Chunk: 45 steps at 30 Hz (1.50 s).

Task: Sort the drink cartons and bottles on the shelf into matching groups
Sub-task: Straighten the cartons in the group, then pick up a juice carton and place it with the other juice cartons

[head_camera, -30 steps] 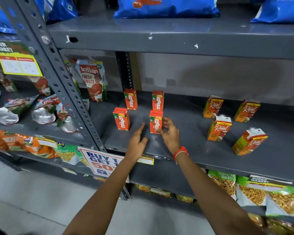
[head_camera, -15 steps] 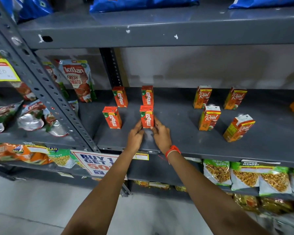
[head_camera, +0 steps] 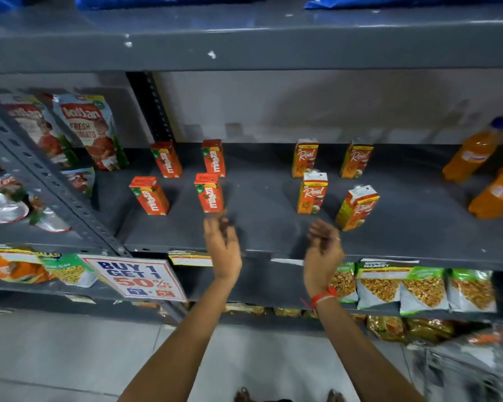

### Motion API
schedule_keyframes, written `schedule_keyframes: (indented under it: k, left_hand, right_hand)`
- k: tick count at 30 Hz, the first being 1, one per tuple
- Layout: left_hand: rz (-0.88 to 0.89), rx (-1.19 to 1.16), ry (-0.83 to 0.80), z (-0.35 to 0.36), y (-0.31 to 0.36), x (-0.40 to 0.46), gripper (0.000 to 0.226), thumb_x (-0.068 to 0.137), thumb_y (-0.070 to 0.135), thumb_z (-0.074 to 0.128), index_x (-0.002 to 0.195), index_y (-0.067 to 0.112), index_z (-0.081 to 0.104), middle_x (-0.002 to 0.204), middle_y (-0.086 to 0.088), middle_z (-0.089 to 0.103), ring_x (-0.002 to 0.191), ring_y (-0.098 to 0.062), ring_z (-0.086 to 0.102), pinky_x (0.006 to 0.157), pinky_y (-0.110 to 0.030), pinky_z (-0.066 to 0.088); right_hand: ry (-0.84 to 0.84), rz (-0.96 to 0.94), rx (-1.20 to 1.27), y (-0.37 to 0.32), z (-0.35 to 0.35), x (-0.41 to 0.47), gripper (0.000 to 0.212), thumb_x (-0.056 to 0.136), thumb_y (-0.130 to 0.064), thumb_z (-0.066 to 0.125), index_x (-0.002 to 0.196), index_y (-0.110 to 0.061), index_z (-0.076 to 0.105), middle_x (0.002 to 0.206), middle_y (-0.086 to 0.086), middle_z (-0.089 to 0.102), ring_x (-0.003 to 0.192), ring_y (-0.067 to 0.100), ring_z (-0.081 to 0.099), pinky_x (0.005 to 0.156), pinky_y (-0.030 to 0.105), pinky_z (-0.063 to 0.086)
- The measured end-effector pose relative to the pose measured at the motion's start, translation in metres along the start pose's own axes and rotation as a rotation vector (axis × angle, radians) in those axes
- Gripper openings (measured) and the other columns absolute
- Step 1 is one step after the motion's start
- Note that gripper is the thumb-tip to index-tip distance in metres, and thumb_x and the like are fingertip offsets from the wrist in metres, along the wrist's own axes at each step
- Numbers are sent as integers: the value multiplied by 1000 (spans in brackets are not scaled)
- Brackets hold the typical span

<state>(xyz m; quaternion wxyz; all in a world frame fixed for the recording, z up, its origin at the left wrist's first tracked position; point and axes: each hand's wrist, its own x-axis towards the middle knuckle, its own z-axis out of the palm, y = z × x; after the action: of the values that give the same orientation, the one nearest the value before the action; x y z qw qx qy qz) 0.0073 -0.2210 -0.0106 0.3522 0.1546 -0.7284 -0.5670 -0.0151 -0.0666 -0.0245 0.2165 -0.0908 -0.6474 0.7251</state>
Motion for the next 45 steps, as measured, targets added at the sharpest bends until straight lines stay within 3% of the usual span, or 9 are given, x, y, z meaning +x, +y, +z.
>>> schedule_keyframes:
  k: [4,9,12,22,28,31,36,41,45]
  left_hand:
    - [-22,-134,-364,74,25,-42,32,85,-4,46,107,16,57,101,0,57,94,0,55,83,-9,42]
    - [-293,-286,-694,155,53,-76,42,96,16,40,138,16,34,140,7,36,133,-11,32,107,-21,26]
    - [-355,-317,-653,177,55,-83,45,97,20,36,141,13,29,151,-3,30,138,-14,27,110,-22,22]
    - [-415,-279,-608,226,60,-68,41,98,27,33,136,15,37,141,-8,44,129,-18,41,112,-36,30]
    - [-438,-294,-604,228,59,-60,32,98,27,32,87,38,60,100,15,60,97,2,55,94,-23,40]
    - [-401,-298,-648,226,60,-63,34,98,29,28,91,44,58,106,19,57,93,14,53,82,-9,43]
    - [-374,-246,-631,222,66,-68,33,99,26,26,128,29,40,138,4,42,127,-12,39,113,-35,27]
    - [-205,-180,-256,217,79,-90,34,98,19,35,131,17,43,141,-10,45,129,-23,43,108,-35,34]
    - [45,-174,-267,237,102,-120,28,93,19,39,114,20,57,102,11,52,98,7,51,84,-7,39]
  right_hand:
    - [221,20,-85,-11,-62,56,41,79,17,42,110,-6,54,101,12,60,91,4,57,89,34,45]
    - [-236,-19,-326,-27,-92,97,49,85,11,46,132,-4,41,137,14,48,123,22,46,102,23,36]
    - [-394,-104,-345,-29,-97,105,42,88,5,47,127,-10,48,122,4,59,111,17,55,88,9,42]
    - [-363,-95,-384,-30,-101,151,40,89,4,44,126,-9,50,119,14,63,110,25,59,96,29,45]
    - [-370,-71,-399,-22,-107,154,47,87,6,44,131,-11,44,129,15,58,120,28,54,105,38,41]
    - [-370,-73,-404,-22,-108,153,47,87,7,44,131,-10,44,128,15,59,119,27,54,101,30,39]
    - [-379,-52,-385,-21,-112,151,55,84,13,42,136,-6,37,133,18,53,122,28,51,105,32,39]
    - [-142,-45,-250,-22,-139,158,60,78,22,39,130,-7,43,128,14,56,112,14,51,95,17,43]
    - [268,-26,-105,-29,-182,180,51,74,20,38,111,-10,55,98,18,62,86,17,55,75,13,45]
